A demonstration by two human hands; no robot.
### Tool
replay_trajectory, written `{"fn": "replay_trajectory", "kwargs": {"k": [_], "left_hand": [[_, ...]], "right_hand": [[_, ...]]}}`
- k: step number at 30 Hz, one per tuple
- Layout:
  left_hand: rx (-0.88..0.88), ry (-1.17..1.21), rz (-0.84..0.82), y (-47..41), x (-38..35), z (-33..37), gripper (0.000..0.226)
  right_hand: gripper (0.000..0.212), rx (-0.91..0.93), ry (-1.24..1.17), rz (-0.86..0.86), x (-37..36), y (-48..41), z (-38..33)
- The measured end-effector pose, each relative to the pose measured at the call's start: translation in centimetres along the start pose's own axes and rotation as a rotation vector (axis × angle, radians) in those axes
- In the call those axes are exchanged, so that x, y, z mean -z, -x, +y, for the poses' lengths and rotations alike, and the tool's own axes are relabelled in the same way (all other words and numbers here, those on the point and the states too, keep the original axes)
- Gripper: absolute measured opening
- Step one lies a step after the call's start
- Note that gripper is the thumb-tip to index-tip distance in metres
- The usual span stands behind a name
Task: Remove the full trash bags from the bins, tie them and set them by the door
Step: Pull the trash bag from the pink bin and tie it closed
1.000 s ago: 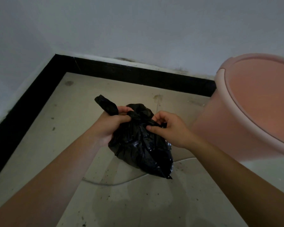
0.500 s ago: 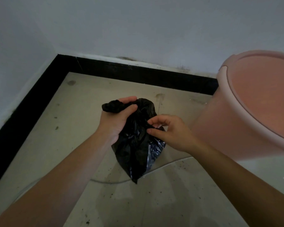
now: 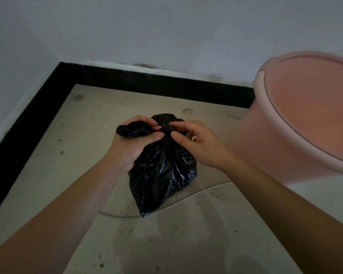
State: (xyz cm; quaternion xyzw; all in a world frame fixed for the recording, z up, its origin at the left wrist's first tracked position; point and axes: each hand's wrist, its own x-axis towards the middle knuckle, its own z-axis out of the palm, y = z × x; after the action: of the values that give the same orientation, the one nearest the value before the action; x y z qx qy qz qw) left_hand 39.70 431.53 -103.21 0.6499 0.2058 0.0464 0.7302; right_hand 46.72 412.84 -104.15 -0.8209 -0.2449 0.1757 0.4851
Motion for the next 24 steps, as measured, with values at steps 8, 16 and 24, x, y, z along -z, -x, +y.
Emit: {"fn": "replay_trajectory", "kwargs": {"k": [8,16,24], "left_hand": [[-0.114,-0.062,-0.067,-0.8,2.0,0.6,0.019],[0.086,-0.169,0.153,-1.4,4.3,-2.4,0.026],[0.309,-0.241,0.148,0.1,2.4,-4.5,0.079]], "right_hand": [[0.022,0.281,0.750,0.087,1.4,-0.6,-0.5],[0.030,0.010,0.749,0.031,0.9,0.7,3.7],[0.082,-0.568,-0.240,0.057,-1.6,1.8,6.3]]}}
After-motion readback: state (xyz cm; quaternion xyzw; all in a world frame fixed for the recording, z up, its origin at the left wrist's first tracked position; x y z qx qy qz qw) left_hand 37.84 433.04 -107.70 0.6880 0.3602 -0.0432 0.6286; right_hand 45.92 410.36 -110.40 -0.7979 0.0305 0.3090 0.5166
